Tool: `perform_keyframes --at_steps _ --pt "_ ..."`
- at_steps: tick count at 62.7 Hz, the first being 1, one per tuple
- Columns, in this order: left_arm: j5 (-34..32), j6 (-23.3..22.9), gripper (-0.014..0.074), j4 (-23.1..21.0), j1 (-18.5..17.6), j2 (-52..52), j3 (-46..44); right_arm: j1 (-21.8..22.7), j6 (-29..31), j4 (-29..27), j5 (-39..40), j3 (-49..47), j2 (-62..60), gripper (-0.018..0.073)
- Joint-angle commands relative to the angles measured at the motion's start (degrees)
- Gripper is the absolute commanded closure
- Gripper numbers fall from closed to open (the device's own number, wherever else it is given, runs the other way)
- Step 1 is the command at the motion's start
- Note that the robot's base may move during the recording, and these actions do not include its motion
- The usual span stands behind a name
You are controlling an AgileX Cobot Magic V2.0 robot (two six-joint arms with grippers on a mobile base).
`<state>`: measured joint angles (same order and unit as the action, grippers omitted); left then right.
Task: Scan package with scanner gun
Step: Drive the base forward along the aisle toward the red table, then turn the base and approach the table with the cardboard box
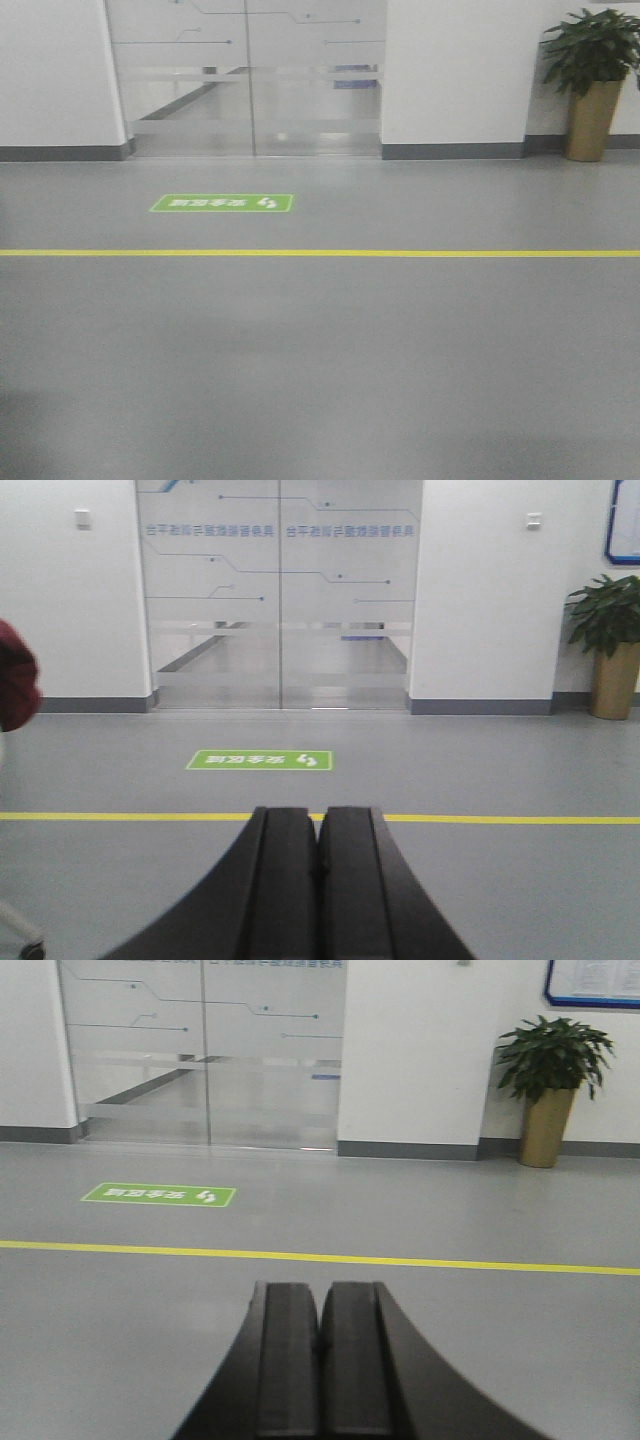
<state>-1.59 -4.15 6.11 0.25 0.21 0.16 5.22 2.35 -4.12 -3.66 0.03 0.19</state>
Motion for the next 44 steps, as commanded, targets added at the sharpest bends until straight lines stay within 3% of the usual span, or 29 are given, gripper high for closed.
perform_keyframes --at_steps 1,44 --pt "-0.8 0.1 0.0707 -0.2 0.1 -0.2 -0.2 -0.1 0.2 0.0 1.2 0.0 -0.2 0.0721" --pt "-0.8 0.1 0.0707 -0.2 0.1 -0.2 -0.2 -0.1 0.2 0.0 1.2 0.0 -0.2 0.0721"
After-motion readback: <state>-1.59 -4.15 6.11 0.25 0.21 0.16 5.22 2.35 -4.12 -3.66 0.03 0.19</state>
